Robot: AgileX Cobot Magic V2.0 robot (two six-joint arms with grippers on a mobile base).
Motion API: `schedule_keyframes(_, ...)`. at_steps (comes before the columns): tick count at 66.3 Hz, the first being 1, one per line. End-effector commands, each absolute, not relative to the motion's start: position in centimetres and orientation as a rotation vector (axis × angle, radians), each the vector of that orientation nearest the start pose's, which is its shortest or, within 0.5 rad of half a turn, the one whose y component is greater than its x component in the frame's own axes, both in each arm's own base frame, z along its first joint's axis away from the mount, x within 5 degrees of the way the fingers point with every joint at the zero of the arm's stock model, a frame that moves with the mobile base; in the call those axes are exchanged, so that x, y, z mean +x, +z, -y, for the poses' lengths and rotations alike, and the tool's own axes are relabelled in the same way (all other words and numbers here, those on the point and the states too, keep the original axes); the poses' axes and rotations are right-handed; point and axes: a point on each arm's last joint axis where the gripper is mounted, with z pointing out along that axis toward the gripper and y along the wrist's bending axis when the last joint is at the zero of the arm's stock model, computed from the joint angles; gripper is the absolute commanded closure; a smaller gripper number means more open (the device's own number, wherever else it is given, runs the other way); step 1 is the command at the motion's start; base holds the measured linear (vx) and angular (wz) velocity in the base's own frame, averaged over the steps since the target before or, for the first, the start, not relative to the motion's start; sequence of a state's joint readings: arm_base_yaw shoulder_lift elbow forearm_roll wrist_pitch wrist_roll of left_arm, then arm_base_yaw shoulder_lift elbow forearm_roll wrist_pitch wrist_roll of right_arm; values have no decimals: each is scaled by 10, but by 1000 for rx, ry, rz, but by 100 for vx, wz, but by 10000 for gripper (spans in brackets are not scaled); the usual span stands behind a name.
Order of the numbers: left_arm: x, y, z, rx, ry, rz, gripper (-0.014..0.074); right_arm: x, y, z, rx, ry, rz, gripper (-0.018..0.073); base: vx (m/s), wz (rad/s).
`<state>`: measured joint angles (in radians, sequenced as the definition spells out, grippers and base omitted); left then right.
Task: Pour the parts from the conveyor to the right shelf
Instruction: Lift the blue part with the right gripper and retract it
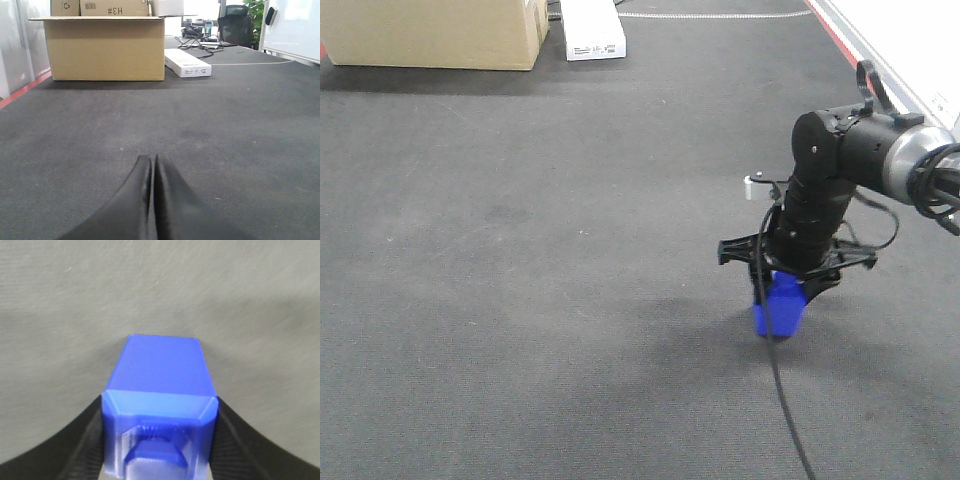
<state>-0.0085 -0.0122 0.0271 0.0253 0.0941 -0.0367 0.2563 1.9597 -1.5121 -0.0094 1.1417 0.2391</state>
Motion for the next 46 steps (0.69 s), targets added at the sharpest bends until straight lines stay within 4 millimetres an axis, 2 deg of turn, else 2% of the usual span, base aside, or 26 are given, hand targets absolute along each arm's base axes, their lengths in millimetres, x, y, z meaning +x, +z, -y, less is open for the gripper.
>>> schedule_keyframes(1,54,210,1,-9,-31,-1487,603,375,253,-92,-146,-13,-2906,568,0,0)
schedule_keyframes(10,54,210,1,-9,-31,-1488,603,368,264,-78,-178,52,-2809,564,0,0)
schedule_keyframes(18,54,210,1,-9,-31,-1488,603,354,267,-52,-133,163,-2742,562,0,0)
schedule_keyframes(32,54,210,1,-9,-31,-1488,603,313,282,-11,-103,158,-2642,561,0,0)
schedule_keyframes(46,54,210,1,-9,-31,-1488,603,259,315,-7,-86,110,-2430,561,0,0)
